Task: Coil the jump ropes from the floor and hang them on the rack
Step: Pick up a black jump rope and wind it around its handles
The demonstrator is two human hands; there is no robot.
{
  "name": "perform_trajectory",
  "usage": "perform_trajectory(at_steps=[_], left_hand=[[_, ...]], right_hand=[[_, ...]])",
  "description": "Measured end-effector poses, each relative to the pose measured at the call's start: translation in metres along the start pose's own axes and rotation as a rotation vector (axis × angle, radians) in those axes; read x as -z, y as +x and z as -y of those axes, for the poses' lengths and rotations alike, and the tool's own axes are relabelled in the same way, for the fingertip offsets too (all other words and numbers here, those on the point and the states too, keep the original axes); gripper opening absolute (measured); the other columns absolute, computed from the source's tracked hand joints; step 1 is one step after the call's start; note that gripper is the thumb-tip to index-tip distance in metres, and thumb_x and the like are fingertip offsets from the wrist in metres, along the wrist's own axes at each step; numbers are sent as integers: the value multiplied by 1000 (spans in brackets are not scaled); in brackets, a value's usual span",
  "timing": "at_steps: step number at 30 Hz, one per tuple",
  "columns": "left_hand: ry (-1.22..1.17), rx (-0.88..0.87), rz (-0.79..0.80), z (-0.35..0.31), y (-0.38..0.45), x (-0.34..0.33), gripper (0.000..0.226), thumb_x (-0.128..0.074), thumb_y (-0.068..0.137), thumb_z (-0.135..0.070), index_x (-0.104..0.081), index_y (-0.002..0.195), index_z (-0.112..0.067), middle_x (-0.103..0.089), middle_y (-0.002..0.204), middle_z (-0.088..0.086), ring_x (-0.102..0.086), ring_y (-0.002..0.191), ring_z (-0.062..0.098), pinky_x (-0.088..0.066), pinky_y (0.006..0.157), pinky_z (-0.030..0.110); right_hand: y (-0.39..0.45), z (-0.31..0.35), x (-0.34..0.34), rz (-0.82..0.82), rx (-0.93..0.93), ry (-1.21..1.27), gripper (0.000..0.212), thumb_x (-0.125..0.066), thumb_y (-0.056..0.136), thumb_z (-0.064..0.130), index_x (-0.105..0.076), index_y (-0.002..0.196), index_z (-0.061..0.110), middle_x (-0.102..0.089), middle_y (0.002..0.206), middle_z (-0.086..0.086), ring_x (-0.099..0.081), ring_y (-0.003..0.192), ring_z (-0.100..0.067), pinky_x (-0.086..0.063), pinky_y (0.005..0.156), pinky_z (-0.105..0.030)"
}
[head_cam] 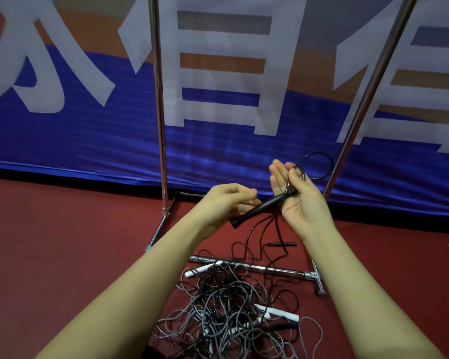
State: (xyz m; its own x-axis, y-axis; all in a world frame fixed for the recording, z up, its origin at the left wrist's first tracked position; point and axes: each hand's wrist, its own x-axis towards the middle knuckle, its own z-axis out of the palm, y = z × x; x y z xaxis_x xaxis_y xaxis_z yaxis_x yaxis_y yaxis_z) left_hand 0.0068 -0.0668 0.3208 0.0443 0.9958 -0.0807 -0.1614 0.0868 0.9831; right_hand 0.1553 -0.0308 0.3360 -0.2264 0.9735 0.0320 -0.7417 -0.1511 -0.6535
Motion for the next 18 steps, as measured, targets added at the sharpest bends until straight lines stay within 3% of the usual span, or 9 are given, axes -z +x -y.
perform_trajectory(at_steps=[5, 8, 10, 13, 16, 18], left_hand=[[380, -49, 164, 5, -2, -15, 6, -64, 89, -11, -59, 87, -12, -67, 75, 5, -62, 57, 9, -48, 60, 19], [471, -87, 143, 9, 2, -14, 10, -63, 90, -16, -60, 81, -14, -66, 78, 8, -59, 67, 17, -46, 68, 30], [437, -82, 150, 12, 4, -14, 9, -63, 91, -14, -59, 82, -14, -65, 82, 11, -60, 74, 19, -46, 76, 30], [277, -20, 275, 18, 4, -17, 8, -57, 93, -5, -55, 88, -11, -67, 88, 13, -65, 79, 19, -49, 76, 23], [179, -2, 297, 18, 5, -16, 9, -57, 91, -2, -57, 86, -10, -71, 80, 8, -67, 77, 17, -53, 80, 27], [149, 18, 296, 14, 4, -14, 11, -56, 91, -1, -57, 83, -8, -70, 74, 7, -69, 71, 15, -56, 73, 23]], right_hand=[[0, -3, -2, 20, -21, -16, 20, -41, 99, 5, -58, 88, 7, -74, 92, -9, -72, 88, -17, -58, 78, -25], [0, -2, -2, 28, -27, -68, 20, -41, 98, 6, -59, 89, 8, -74, 91, -9, -71, 89, -16, -56, 83, -26], [-1, -1, 0, 40, -48, -91, 21, -41, 98, 7, -59, 88, 9, -74, 91, -9, -70, 92, -15, -50, 89, -27], [-1, 0, 1, 61, -89, -116, 21, -41, 98, 8, -59, 88, 11, -74, 93, -7, -69, 95, -14, -46, 93, -26], [2, 1, 4, 72, -98, -194, 20, -42, 99, 14, -60, 90, 16, -74, 97, 0, -67, 97, -10, -45, 87, -24], [6, 2, 7, 66, -85, -274, 18, -44, 98, 18, -62, 91, 19, -74, 98, 4, -65, 96, -10, -43, 84, -24]])
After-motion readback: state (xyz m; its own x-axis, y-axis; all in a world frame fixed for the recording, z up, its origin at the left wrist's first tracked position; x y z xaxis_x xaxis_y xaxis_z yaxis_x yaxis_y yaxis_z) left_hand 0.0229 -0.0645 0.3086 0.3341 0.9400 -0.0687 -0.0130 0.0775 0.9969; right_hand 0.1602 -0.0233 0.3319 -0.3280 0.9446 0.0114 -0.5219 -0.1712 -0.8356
